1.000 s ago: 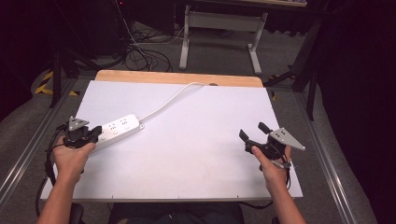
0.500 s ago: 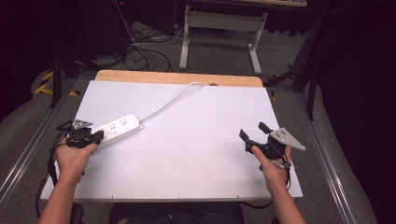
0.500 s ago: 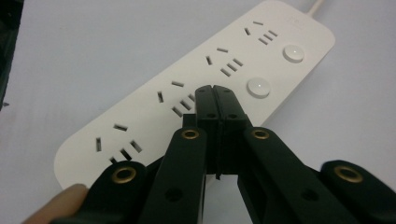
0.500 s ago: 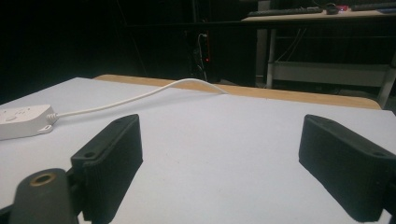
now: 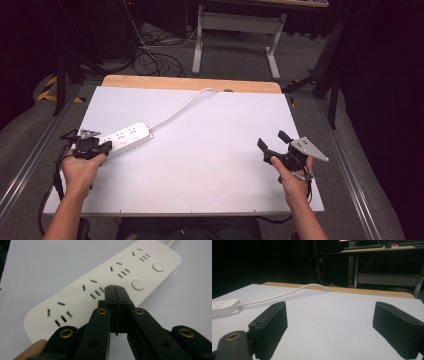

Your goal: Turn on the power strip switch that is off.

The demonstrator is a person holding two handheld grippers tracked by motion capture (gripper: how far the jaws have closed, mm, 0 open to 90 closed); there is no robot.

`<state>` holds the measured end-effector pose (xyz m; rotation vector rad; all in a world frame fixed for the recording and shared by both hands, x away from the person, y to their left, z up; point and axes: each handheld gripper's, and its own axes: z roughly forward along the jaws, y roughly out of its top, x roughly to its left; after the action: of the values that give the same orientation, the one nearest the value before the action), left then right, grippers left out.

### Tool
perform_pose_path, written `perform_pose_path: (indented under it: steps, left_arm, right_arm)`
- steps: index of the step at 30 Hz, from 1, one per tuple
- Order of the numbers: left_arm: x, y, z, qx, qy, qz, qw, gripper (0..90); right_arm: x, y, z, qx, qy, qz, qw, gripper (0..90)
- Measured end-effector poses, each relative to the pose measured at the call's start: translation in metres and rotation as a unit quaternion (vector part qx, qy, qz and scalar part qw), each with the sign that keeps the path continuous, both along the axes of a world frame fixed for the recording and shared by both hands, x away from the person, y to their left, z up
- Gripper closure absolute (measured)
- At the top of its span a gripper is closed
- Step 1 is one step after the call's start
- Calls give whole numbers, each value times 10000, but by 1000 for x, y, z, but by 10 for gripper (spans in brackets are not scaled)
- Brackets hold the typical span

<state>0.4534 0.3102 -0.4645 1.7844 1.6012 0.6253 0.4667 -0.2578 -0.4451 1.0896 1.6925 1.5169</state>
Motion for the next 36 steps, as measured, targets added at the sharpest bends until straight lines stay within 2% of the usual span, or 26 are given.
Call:
perform_pose_path:
  steps: [7,11,12,14,16,18,23,36]
  left_arm:
    - [0,-1,-1,50,-5,-14,10000,900]
    - [0,-4,-1,136,40,24,9999,900]
    - [1,-5,-1,222,59,28,9997,900]
    - [1,-6,-1,220,59,32,9997,900]
    - [1,-2,-1,45,76,45,10000,900]
    - [1,-2,-2,9,63,42,10000,900]
    - [1,-4,-1,173,49,26,9998,900]
    - [1,-4,-1,146,60,15,9999,900]
  right_arm:
    - [0,-1,0,21,-18,-11,10000,131]
    - [0,-1,1,19,-20,-14,10000,131]
    - [0,-1,1,24,-20,-12,10000,131]
    - [0,-1,1,9,-17,-10,10000,131]
    - [0,-1,1,11,-15,-9,10000,131]
    - [0,-1,1,25,-27,2,10000,131]
    - [0,-1,1,18,-16,-9,10000,130]
    - [-2,-2,2,54,-36,-53,10000,131]
